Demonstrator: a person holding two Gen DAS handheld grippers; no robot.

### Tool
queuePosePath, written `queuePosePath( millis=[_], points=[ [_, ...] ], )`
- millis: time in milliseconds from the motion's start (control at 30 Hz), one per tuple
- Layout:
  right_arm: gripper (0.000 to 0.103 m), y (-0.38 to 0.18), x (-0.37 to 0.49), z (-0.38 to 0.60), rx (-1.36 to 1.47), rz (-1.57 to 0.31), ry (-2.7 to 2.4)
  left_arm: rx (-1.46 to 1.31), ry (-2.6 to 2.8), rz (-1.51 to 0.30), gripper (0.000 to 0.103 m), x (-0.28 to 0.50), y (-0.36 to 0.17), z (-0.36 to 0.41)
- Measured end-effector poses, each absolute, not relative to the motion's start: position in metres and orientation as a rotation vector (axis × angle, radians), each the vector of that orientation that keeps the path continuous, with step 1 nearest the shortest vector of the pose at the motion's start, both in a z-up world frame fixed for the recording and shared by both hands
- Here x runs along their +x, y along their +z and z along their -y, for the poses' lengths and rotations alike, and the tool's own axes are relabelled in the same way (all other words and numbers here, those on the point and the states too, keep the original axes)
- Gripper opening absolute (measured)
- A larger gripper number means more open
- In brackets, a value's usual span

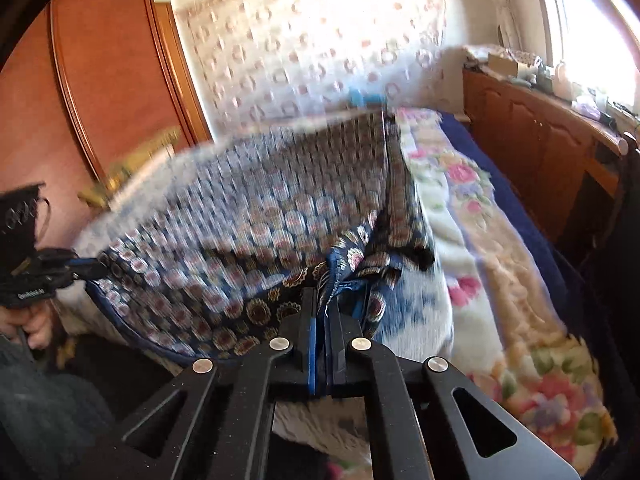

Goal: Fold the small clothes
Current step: 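Grasp the folded navy shirt with the right gripper while the left gripper grasps it too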

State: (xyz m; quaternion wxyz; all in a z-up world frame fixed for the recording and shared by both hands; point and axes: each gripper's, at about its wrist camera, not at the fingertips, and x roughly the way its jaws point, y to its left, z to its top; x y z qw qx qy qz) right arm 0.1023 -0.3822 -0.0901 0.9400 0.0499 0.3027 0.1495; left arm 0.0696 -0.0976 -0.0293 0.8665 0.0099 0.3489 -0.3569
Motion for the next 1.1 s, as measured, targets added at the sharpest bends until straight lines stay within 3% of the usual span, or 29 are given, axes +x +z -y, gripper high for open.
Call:
queuePosePath(
  millis=[400,767,1100],
  points=[
    [0.002,-0.025,0.176,0.395,0.070,-0.502,0.313,-0.020,-0.701,-0.644,0.003,0.180,0.014,0.105],
    [0.002,-0.035,0.278,0.369,0.013,-0.580,0.287,-0.021,-0.627,-0.730,0.003,0.269,-0.007,0.104],
    [0.002,-0.025,0.319,0.364,0.018,-0.650,0.262,-0.044,-0.622,-0.763,0.003,0.320,-0.012,0.105]
  ],
)
